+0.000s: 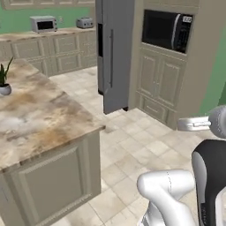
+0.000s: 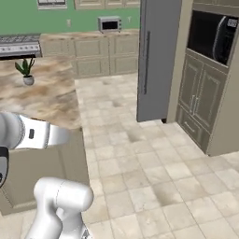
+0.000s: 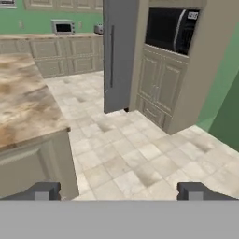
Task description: Pick up the orange and mango from the fridge and place one fruit on each plate on the dining counter.
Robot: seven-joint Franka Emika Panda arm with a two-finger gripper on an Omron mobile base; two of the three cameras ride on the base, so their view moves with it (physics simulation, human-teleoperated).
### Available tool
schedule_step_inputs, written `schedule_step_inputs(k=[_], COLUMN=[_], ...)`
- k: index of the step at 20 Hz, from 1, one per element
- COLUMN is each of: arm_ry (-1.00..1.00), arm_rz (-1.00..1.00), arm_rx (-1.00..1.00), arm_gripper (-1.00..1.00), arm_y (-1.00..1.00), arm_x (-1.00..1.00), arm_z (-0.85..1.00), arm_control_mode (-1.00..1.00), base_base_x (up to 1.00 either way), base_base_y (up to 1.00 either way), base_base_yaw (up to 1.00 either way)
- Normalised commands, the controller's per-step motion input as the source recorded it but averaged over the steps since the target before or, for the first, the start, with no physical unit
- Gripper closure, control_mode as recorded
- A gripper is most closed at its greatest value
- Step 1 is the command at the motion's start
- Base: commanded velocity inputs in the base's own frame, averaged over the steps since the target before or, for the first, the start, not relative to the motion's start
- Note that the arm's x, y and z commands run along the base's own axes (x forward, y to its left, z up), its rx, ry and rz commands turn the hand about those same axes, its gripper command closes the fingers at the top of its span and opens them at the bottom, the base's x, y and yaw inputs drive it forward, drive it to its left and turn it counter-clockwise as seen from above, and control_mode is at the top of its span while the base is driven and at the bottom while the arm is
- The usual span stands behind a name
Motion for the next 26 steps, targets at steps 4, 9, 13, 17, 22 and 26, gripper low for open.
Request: schedule_step_inputs(k=[4,9,13,17,22,26], arm_ry=[0.00,0.00,0.00,0.00,0.00,0.00], arm_rz=[0.00,0.00,0.00,0.00,0.00,0.00], arm_rx=[0.00,0.00,0.00,0.00,0.00,0.00], arm_gripper=[-1.00,-1.00,-1.00,-1.00,-1.00,-1.00], arm_y=[0.00,0.00,0.00,0.00,0.00,0.00], arm_x=[0.00,0.00,0.00,0.00,0.00,0.00], arm_z=[0.00,0.00,0.00,0.00,0.00,0.00], arm_control_mode=[1.00,1.00,1.00,1.00,1.00,1.00], base_base_x=[0.85,0.86,0.88,0.87,0.87,0.92], base_base_y=[-0.60,-0.53,-0.51,-0.53,-0.59,-0.69], base_base_yaw=[0.43,0.47,0.49,0.48,0.45,0.36])
